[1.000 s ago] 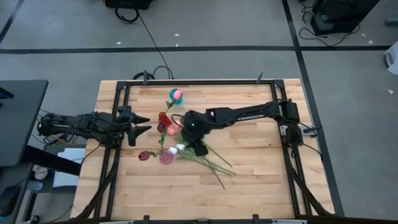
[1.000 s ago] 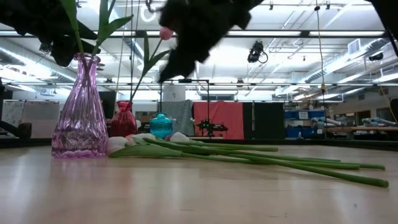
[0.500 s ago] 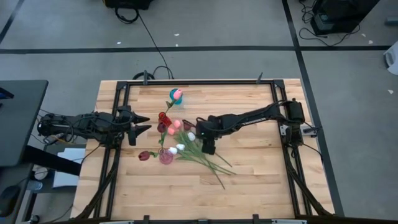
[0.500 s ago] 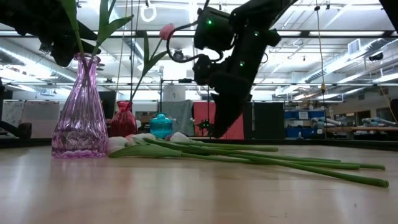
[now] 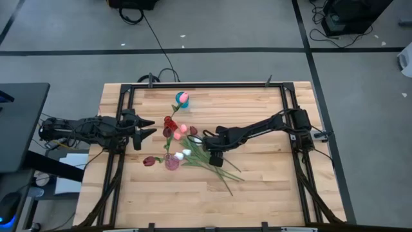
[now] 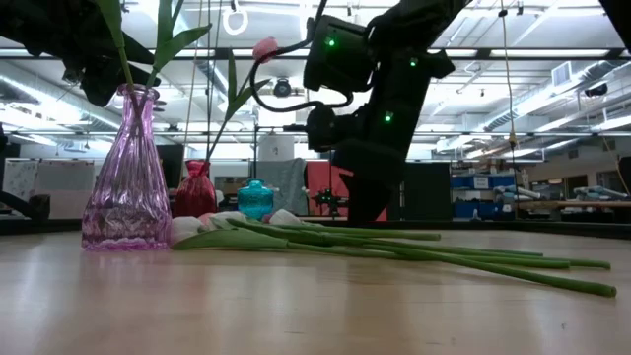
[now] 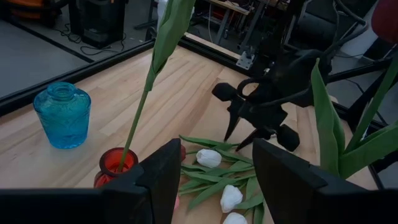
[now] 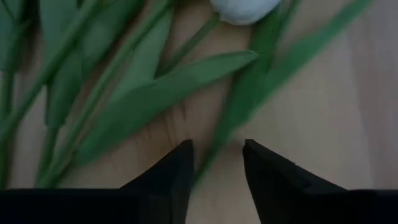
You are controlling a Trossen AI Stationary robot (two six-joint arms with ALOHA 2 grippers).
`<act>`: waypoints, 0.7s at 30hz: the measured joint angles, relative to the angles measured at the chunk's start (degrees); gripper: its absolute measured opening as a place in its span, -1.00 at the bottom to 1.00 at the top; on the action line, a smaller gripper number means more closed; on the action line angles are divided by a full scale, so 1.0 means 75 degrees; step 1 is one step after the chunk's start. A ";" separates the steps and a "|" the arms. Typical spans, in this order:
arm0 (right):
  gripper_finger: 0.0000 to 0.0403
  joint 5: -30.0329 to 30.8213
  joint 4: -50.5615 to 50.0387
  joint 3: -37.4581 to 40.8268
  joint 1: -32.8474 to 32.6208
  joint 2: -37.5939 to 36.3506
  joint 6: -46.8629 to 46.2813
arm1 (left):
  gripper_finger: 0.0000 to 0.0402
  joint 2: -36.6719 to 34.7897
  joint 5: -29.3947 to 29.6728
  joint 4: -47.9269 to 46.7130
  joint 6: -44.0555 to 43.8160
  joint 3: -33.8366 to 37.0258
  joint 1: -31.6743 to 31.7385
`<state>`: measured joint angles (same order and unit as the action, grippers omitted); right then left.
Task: Sort flowers into vase by color
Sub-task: Put the red tulip into the pink vase
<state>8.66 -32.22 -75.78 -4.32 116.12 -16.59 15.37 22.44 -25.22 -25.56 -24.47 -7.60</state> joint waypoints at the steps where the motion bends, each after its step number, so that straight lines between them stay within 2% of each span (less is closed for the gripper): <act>1: -0.30 -0.0030 -0.0038 -0.0009 0.0006 0.0006 -0.0008 | 0.01 0.0001 -0.0003 -0.0003 -0.0002 0.0000 -0.0003; 4: -0.49 -0.0083 -0.0088 -0.0032 0.0005 0.0089 -0.0115 | 0.01 0.0001 -0.0003 -0.0004 -0.0003 -0.0003 -0.0002; 9: -0.92 -0.0133 -0.0246 -0.0021 0.0062 0.0015 -0.0223 | 0.01 0.0001 -0.0003 -0.0001 -0.0003 -0.0003 -0.0003; 13: -0.92 0.0114 -0.1120 0.0031 0.0289 -0.0359 -0.0492 | 0.01 -0.0010 -0.0006 -0.0001 -0.0003 -0.0003 -0.0002; 17: -0.95 0.1064 -0.1915 0.0022 0.0428 -0.1032 -0.0571 | 0.01 -0.0010 -0.0006 0.0010 0.0089 -0.0003 -0.0003; 21: -0.97 0.1375 -0.1286 0.0020 0.0236 -0.1686 0.0190 | 0.01 -0.0010 -0.0003 0.0019 0.0152 -0.0003 -0.0002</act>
<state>18.97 -41.87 -75.63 -2.54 103.48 -15.17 15.29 22.41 -25.08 -24.43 -24.49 -7.61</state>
